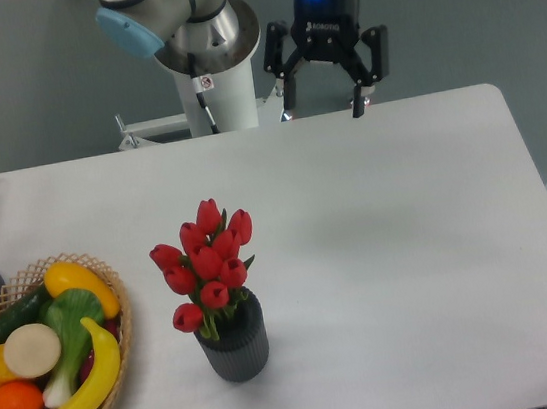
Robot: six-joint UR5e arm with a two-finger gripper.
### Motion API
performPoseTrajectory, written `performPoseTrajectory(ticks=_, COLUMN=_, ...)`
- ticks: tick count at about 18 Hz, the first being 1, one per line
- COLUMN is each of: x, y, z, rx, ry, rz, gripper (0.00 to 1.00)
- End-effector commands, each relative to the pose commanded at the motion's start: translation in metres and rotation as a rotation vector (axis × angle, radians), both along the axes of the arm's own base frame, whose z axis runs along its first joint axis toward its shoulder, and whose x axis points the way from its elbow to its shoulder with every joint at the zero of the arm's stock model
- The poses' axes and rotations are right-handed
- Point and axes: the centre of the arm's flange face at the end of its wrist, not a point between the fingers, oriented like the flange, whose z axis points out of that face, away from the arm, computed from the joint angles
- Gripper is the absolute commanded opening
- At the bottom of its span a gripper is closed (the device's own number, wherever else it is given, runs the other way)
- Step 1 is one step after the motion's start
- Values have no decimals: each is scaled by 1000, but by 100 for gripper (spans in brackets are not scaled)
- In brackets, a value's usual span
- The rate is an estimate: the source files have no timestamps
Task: Pick up the flowers from the vase
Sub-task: 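Move the open gripper down toward the red tulips in the black vase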
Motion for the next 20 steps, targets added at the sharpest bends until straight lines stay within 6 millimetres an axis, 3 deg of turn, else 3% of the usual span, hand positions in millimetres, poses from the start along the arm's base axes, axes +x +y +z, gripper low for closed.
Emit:
performPoseTrajectory(ticks=3, x=9, y=8, z=-10, rx=-8, ry=-51, rz=5, gripper=100)
performPoseTrajectory(ticks=13, x=-5, y=41, z=-57, rx=-8, ry=-205, rz=-6, gripper=100)
performPoseTrajectory(ticks=20, x=-2, y=79, z=-87, rx=-1, ry=-220, rz=-113, gripper=100)
